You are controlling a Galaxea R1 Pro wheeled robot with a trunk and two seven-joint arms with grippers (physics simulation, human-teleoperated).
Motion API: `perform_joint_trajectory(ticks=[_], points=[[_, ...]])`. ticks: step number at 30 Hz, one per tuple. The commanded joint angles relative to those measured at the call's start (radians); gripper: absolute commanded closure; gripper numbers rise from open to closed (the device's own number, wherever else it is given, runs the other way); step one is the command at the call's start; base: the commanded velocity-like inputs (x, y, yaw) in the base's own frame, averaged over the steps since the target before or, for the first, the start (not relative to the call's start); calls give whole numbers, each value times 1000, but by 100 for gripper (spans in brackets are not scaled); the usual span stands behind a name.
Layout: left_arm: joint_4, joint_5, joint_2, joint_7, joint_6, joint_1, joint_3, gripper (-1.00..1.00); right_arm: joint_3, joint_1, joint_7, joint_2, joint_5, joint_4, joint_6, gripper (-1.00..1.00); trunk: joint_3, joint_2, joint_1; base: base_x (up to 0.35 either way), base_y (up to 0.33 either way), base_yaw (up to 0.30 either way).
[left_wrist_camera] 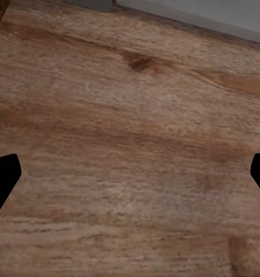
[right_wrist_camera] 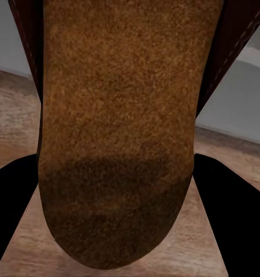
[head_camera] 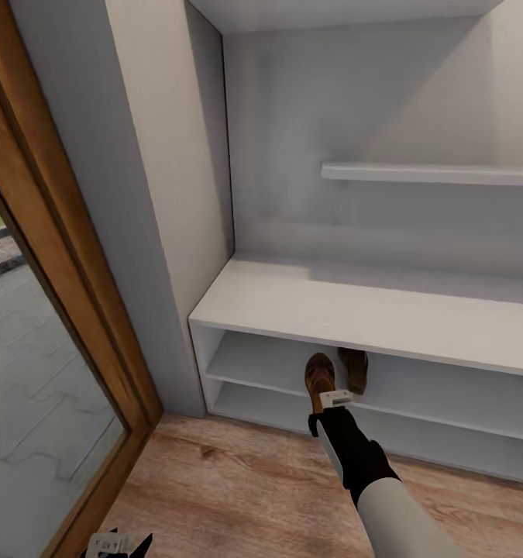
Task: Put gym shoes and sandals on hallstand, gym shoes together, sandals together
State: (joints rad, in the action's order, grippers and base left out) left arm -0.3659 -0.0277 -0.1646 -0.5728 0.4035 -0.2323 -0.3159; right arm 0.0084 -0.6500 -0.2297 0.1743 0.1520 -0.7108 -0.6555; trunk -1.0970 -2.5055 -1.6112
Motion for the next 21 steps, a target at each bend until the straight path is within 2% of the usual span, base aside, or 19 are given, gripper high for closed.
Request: perform_joint_trajectory(ticks=[1,7,13,21], points=[[1,-3,1,-8,2,-1,-8,-100,1,0,1,0,9,-1,-7,100,-1,0,0,115,0,0],[1,-3,0,-7,1,-1,-8,-100,1,0,1,0,9,-1,-7,100,-1,0,0,54,0,0],[1,-3,1,-5,1,-1,-8,-100,1,0,1,0,9,-2,-7,100,-1,0,0,214,0,0],[1,-3,1,-5,1,-1,-8,-100,1,0,1,0,9,-3,-7,100,-1,0,0,33,0,0]])
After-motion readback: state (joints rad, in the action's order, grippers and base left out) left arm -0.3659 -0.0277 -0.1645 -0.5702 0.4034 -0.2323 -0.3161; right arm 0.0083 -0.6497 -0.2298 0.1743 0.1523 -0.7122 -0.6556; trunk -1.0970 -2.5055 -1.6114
